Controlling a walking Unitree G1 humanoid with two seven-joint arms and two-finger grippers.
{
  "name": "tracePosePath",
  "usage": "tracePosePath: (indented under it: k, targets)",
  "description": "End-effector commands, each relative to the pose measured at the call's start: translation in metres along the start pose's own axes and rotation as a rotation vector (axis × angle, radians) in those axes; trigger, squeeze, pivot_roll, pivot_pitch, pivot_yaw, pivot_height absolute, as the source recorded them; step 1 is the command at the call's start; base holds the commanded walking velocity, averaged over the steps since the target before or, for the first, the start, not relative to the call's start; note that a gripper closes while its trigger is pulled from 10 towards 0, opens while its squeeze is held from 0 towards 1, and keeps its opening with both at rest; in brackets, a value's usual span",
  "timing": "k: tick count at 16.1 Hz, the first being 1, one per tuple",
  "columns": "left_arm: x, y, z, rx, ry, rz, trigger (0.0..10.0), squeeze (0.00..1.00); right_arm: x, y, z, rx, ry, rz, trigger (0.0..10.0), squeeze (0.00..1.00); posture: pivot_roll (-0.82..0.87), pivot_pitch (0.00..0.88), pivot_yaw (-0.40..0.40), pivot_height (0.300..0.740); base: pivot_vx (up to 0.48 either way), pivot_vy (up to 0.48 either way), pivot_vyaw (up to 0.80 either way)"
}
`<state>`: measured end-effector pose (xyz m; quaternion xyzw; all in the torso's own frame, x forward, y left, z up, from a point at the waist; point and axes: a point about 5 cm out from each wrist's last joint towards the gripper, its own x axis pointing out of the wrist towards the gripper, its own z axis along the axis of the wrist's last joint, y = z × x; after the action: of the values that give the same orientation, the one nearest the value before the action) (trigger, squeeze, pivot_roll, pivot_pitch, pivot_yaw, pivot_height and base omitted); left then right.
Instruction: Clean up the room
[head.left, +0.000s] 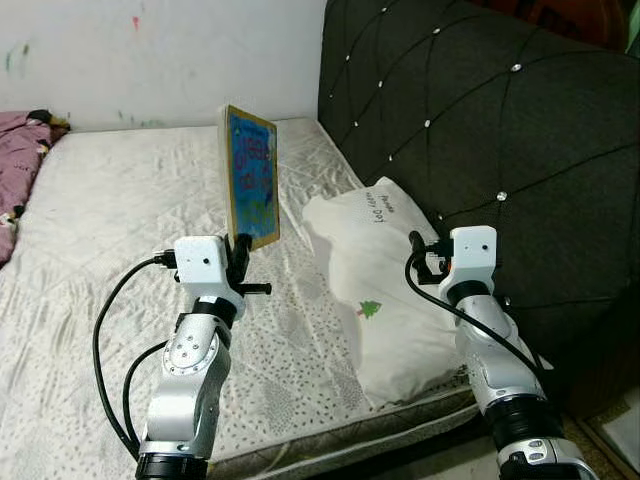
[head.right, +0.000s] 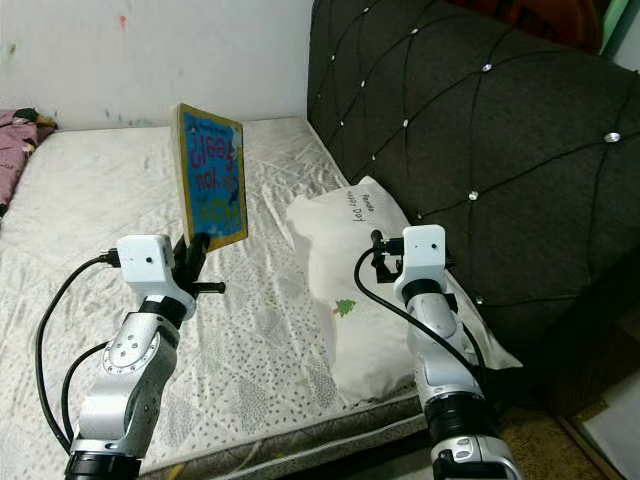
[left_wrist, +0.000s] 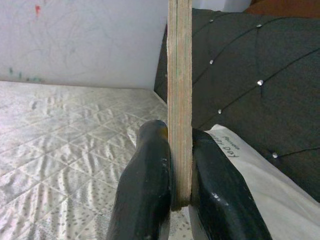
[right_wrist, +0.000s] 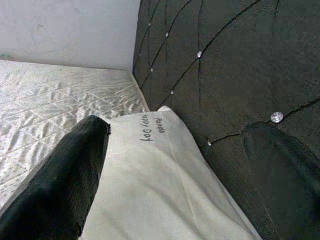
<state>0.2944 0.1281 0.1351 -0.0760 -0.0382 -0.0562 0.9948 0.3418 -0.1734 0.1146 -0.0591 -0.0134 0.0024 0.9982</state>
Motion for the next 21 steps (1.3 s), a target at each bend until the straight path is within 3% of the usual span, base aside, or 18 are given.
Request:
tracePosePath:
  k: [1, 4, 6, 9, 21]
  targets:
    - [0.002, -0.005, 0.015, 0.015, -0.058, -0.004, 10.0, 0.0, 0.001, -0.005, 0.003, -0.009, -0.011, -0.018, 10.0, 0.0, -0.01, 0.0, -0.028, 0.74, 0.0, 0.0, -0.69]
    - [-0.007, 0.005, 0.015, 0.016, -0.06, 0.042, 10.0, 0.0, -0.004, -0.004, 0.001, -0.004, -0.019, -0.009, 10.0, 0.0, -0.01, 0.0, -0.033, 0.74, 0.0, 0.0, 0.0]
    - [-0.018, 0.015, 0.011, -0.047, -0.031, 0.093, 10.0, 0.0, -0.009, -0.001, 0.0, -0.021, -0.018, 0.008, 10.0, 0.0, 0.0, 0.003, -0.041, 0.74, 0.0, 0.0, 0.0]
    - [-0.026, 0.016, 0.009, -0.046, -0.015, 0.101, 10.0, 0.0, -0.016, 0.005, -0.002, -0.009, -0.017, 0.033, 10.0, 0.0, 0.0, 0.034, -0.049, 0.74, 0.0, 0.0, 0.0]
    - [-0.019, 0.009, 0.012, -0.035, -0.012, 0.083, 10.0, 0.0, -0.021, 0.009, -0.001, -0.035, -0.002, 0.073, 10.0, 0.0, -0.01, 0.051, -0.051, 0.74, 0.0, 0.0, 0.0]
